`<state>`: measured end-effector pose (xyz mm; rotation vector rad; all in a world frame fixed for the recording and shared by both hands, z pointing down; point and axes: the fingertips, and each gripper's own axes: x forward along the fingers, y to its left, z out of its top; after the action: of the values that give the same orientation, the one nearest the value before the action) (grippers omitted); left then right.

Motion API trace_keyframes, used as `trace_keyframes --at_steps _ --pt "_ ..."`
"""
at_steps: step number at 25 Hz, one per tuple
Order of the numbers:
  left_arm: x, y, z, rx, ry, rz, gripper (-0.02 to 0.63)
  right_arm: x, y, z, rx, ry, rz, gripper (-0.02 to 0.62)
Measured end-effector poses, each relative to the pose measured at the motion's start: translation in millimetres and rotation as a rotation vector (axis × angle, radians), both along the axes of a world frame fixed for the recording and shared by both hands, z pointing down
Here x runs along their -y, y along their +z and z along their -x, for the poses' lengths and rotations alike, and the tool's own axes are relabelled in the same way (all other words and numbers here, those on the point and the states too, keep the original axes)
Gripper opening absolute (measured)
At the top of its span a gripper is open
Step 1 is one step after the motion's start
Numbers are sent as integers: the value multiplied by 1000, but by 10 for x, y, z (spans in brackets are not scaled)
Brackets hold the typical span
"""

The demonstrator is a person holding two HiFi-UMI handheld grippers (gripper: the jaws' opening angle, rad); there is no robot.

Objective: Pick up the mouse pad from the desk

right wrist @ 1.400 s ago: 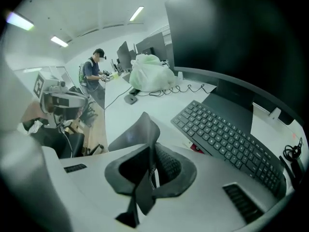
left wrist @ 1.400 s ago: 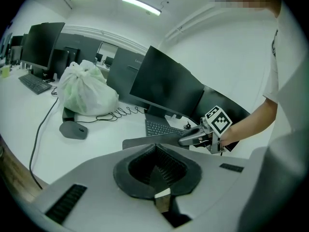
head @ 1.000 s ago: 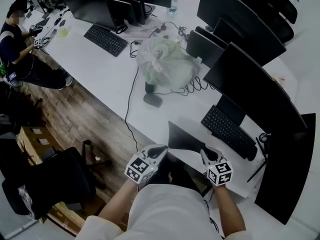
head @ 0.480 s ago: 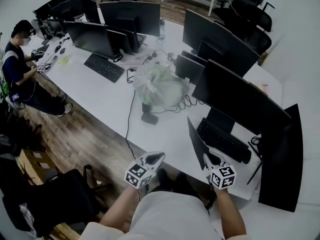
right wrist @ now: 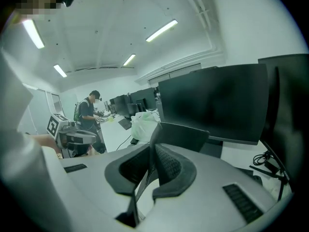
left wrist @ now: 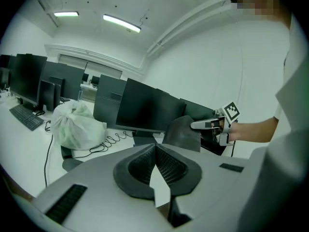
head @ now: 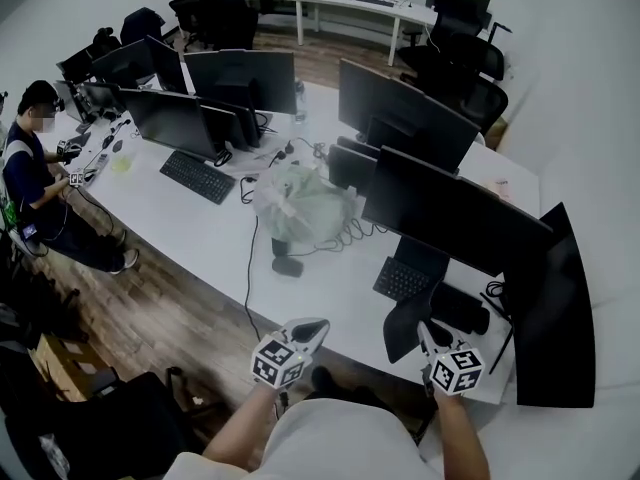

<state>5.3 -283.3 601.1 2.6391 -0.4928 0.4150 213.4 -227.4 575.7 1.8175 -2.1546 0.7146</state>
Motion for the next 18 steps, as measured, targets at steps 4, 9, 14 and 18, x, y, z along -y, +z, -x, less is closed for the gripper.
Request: trace_keyframes --at_steps 4,9,14,18 --pt "-135 -120 -81 -19 -5 2 15 -198 -177 -157 -10 19 -25 41" --pt "-348 -271 -200 -28 -12 -23 15 -469 -371 -311 -30 22 -65 41" --pt "-665 -408 -378 -39 -34 -36 15 -826 -503 -486 -56 10 -86 41" --pt "-883 -535 -500 -66 -58 -33 15 -1062 -618 -611 -97 -16 -110 41"
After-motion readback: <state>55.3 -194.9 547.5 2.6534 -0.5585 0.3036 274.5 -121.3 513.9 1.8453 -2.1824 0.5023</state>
